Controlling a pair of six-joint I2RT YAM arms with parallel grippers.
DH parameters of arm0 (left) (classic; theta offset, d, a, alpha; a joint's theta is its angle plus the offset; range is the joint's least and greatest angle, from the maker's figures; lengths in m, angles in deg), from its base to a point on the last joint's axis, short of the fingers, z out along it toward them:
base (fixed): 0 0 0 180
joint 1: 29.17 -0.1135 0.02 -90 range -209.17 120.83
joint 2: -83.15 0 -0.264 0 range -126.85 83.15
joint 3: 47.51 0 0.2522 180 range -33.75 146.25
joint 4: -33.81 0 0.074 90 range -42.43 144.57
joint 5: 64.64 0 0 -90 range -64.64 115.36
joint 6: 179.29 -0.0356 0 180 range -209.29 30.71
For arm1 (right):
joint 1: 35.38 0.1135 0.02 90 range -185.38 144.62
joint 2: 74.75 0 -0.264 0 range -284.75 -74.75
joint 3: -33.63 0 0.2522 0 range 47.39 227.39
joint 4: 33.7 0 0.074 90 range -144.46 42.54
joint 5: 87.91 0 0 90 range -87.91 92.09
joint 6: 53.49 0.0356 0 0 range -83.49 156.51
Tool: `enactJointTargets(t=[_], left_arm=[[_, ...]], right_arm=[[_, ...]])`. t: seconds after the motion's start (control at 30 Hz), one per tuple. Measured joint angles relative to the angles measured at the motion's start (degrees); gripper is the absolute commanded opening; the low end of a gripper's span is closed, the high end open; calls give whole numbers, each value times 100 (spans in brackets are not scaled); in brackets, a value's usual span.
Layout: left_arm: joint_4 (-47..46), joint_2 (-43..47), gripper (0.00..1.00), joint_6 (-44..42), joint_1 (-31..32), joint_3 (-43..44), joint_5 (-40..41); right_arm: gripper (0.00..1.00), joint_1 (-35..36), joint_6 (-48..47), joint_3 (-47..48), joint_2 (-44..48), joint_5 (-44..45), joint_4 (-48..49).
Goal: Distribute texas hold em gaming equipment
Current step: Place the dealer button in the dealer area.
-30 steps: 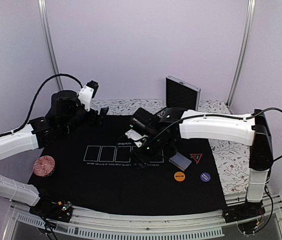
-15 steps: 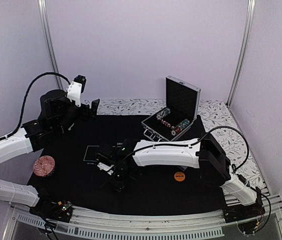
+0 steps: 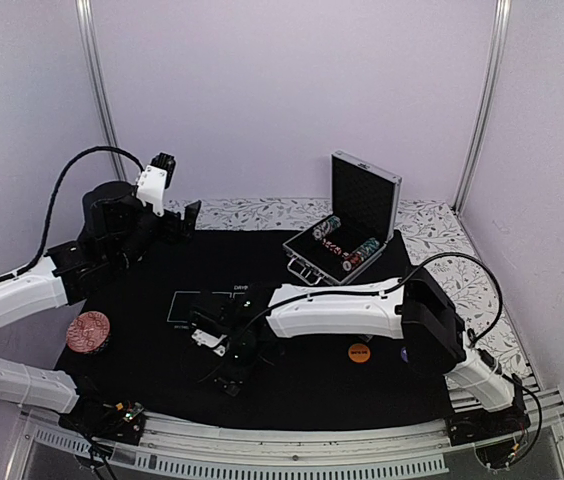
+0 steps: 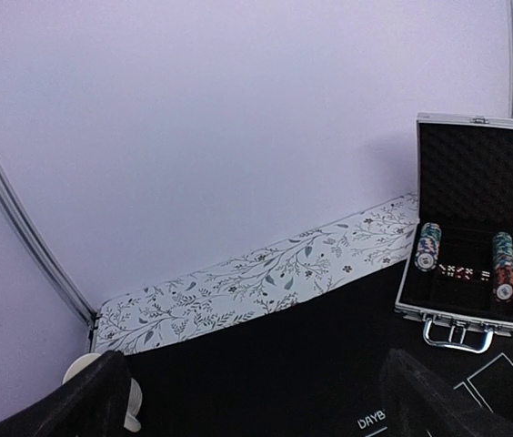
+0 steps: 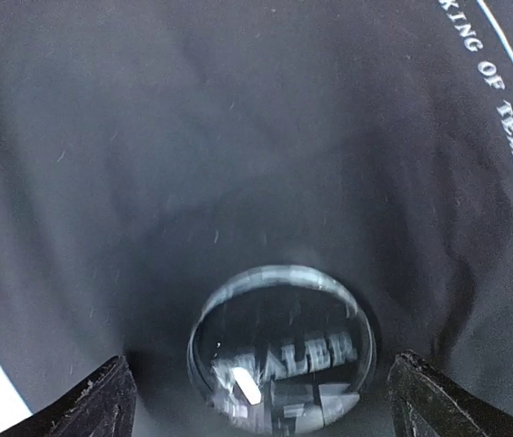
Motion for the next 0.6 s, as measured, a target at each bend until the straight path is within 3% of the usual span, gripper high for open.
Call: enactJointTargets(t=[0.13,0.3,0.43,0.6], left_arm=[[-48,-4,98,-46,-7,-42,-72],[-96,-136,97,-122,-22,-55,-533],[-20,-306,90,-118,-2,-17,-1342],[428,-940,92,-127,389,610,-2282]], right_arm=[[99,-20,-92,-879,774,17,345],[99,-289,-35,-2144,2531,66,964],[99,-1145,356,-3370,4072,245,1357],[99,-2702,1108,-4942,5274,787,1158]])
